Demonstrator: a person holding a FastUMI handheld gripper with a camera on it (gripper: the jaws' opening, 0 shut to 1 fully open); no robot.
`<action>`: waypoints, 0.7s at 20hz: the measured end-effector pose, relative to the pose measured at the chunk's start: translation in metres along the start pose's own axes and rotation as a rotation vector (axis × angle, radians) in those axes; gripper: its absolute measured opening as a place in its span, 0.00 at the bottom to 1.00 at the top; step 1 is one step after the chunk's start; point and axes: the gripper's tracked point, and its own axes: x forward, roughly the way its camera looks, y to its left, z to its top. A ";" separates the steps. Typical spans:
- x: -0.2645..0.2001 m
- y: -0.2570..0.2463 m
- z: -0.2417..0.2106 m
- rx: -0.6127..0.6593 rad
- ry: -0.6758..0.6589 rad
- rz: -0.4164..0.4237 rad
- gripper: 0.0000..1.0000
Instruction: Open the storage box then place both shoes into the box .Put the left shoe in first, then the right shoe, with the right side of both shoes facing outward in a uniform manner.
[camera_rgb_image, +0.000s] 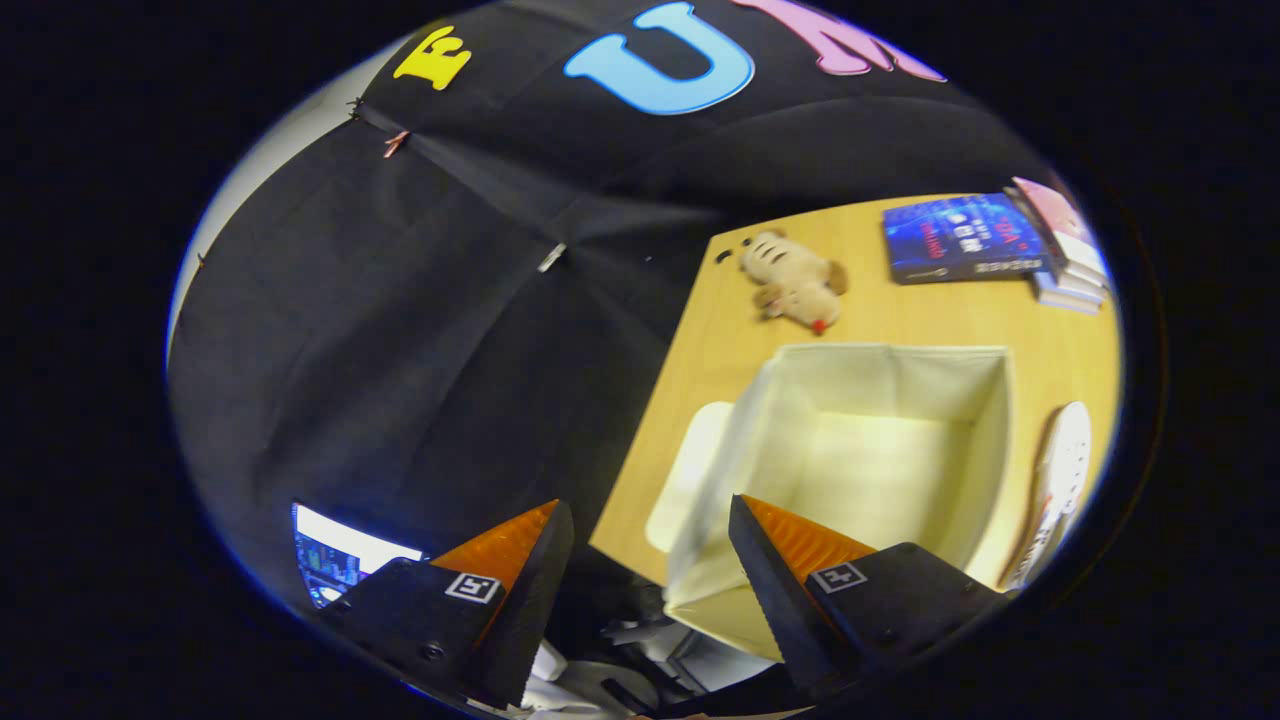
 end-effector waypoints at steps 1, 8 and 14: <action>-0.014 -0.020 0.002 0.017 -0.028 -0.053 0.96; -0.112 -0.179 -0.009 -0.096 -0.088 -0.493 0.98; -0.148 -0.293 -0.050 -0.136 0.019 -0.695 0.99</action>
